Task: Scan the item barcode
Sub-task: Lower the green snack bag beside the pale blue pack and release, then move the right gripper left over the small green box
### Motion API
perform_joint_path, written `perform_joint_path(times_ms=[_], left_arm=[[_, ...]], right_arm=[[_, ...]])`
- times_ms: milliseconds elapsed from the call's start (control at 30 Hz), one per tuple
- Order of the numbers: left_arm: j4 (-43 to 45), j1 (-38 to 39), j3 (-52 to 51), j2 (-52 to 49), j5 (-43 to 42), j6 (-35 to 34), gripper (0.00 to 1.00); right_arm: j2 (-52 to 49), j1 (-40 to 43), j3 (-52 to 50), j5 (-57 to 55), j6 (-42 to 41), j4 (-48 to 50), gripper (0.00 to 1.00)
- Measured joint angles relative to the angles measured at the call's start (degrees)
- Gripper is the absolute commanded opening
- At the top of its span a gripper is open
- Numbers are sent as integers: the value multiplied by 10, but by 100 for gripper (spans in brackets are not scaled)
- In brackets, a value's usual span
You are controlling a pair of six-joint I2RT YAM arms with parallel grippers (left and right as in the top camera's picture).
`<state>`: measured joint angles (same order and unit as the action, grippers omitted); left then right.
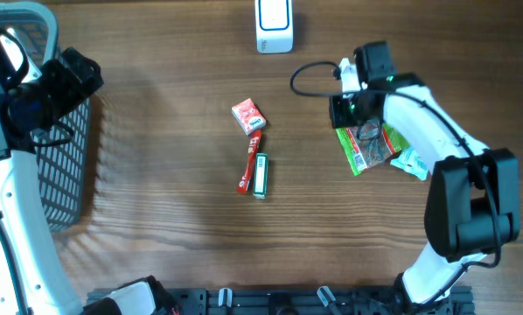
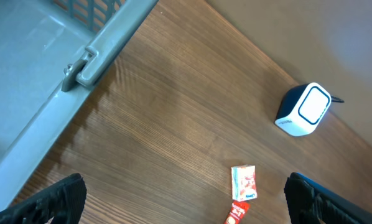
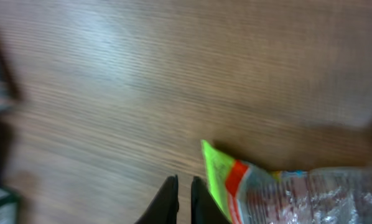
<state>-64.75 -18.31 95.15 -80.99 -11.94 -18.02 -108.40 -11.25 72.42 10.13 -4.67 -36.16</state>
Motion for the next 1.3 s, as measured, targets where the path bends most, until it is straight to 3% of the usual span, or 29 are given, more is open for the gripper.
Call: perform_joint_path(times_ms=[100, 400, 533, 567, 667, 833, 967, 1100, 1200, 1300], left_arm=[[0, 0, 0, 0, 0, 0, 100], [0, 0, 0, 0, 0, 0, 100], [0, 0, 0, 0, 0, 0, 100], [0, 0, 0, 0, 0, 0, 100], [0, 0, 0, 0, 0, 0, 100], [0, 0, 0, 0, 0, 0, 100], [0, 0, 0, 0, 0, 0, 100], [0, 0, 0, 0, 0, 0, 100], [0, 0, 0, 0, 0, 0, 100], [0, 0, 0, 0, 0, 0, 100]], right_arm=[[0, 0, -22, -37, -16, -1, 4], [0, 9, -36, -267, -61, -147, 4], [0, 11, -35, -299, -71, -164, 7], [0, 10, -32, -292, -70, -165, 10], [9, 6, -16, -230, -53, -166, 34], [59, -28, 8, -56, -29, -165, 46], [88, -98, 14, 30, -12, -165, 66], [89, -183, 13, 38, -46, -162, 76], [89, -238, 13, 0, -97, -155, 100], [89, -279, 12, -35, -148, -125, 99]])
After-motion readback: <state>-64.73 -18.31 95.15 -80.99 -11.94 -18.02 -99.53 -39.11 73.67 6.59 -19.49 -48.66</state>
